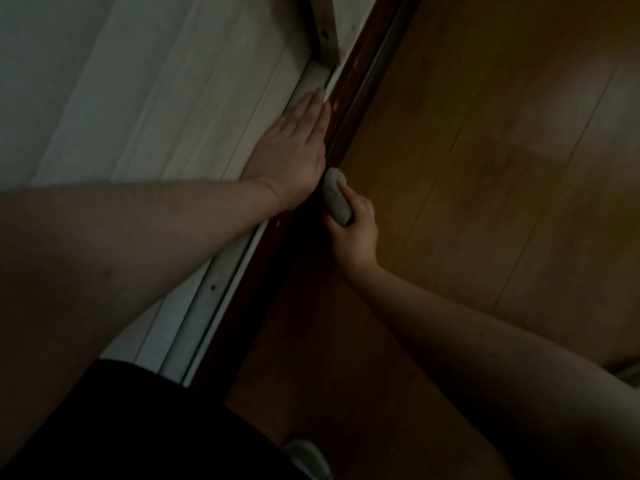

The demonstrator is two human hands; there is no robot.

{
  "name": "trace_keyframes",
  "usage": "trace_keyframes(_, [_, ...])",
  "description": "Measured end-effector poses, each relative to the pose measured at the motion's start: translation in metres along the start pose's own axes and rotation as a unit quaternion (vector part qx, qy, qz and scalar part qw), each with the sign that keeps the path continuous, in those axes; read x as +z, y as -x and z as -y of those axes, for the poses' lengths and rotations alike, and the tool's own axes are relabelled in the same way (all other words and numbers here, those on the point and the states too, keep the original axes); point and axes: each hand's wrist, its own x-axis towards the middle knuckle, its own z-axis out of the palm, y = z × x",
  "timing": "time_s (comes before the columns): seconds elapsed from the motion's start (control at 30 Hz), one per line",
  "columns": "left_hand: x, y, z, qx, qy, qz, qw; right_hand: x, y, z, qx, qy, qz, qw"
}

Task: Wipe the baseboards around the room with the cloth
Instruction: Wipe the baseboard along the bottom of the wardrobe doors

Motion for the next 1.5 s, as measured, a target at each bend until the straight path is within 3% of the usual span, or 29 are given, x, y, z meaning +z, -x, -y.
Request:
trace_keyframes(0.27, [-0.002,0.004,-0.001,0.004,-0.009,0.009,1.0,0.01,0.06,-0.036,0.041,0.008,0.124,0.991])
trace_keyframes(0.47, [-0.004,0.006,-0.002,0.003,0.002,0.001,1.0,-0.02,0.061,-0.048,0.004,0.1,0.266,0.959])
trace_keyframes(0.67, [0.0,0.004,-0.002,0.003,0.007,-0.011,1.0,-0.072,-0.02,-0.036,-0.021,0.071,0.063,0.995])
trace_keyframes(0.8, [0.002,0.003,-0.002,0.006,0.012,-0.018,1.0,-0.094,-0.092,0.011,-0.049,0.066,-0.019,0.996])
trace_keyframes(1.1, [0.005,0.001,-0.002,0.002,0.008,-0.017,1.0,-0.09,-0.175,0.073,-0.104,0.167,-0.031,0.98])
trace_keyframes(1.5, [0.0,0.002,-0.002,-0.003,0.007,0.001,1.0,-0.045,-0.076,0.034,-0.145,0.124,-0.005,0.982])
